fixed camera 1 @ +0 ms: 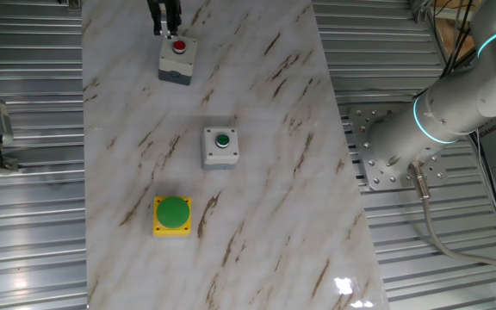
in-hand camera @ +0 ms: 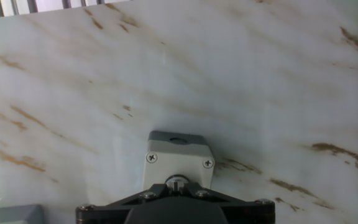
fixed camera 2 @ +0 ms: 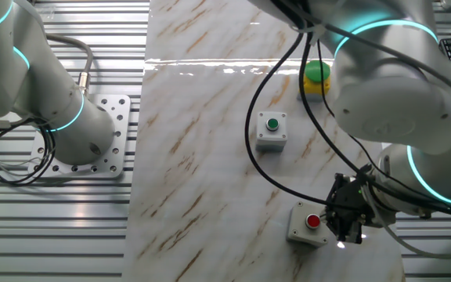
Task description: Press three buttons from left to right in sequence
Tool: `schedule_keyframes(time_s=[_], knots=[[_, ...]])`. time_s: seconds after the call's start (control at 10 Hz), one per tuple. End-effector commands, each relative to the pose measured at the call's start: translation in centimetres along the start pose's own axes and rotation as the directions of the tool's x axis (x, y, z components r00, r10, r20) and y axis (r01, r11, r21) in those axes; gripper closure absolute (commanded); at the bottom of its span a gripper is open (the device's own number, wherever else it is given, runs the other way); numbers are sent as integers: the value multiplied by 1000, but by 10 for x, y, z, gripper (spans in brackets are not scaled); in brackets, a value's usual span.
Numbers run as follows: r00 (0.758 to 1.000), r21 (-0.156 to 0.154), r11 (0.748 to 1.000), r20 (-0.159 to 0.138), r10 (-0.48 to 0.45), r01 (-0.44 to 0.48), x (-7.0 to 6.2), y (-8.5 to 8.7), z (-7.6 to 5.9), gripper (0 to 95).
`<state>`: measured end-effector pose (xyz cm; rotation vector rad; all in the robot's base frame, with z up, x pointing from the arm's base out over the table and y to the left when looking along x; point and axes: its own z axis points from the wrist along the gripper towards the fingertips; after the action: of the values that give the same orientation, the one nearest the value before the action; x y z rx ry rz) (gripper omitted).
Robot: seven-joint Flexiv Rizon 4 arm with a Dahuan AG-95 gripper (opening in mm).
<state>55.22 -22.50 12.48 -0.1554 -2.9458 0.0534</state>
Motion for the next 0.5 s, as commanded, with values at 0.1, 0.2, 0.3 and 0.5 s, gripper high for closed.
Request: schedule_keyframes(time_s=[0.1, 0.2, 0.3, 0.5], knots=[[1000, -3, 1000, -2, -6, 6, 1, 0, 0, 950], [1000, -4, 1000, -2, -12, 12, 1, 0, 0, 950], [1000, -5, 1000, -2, -18, 18, 1, 0, 0, 950], [1000, -5, 1000, -4, -27, 27, 1, 0, 0, 950]])
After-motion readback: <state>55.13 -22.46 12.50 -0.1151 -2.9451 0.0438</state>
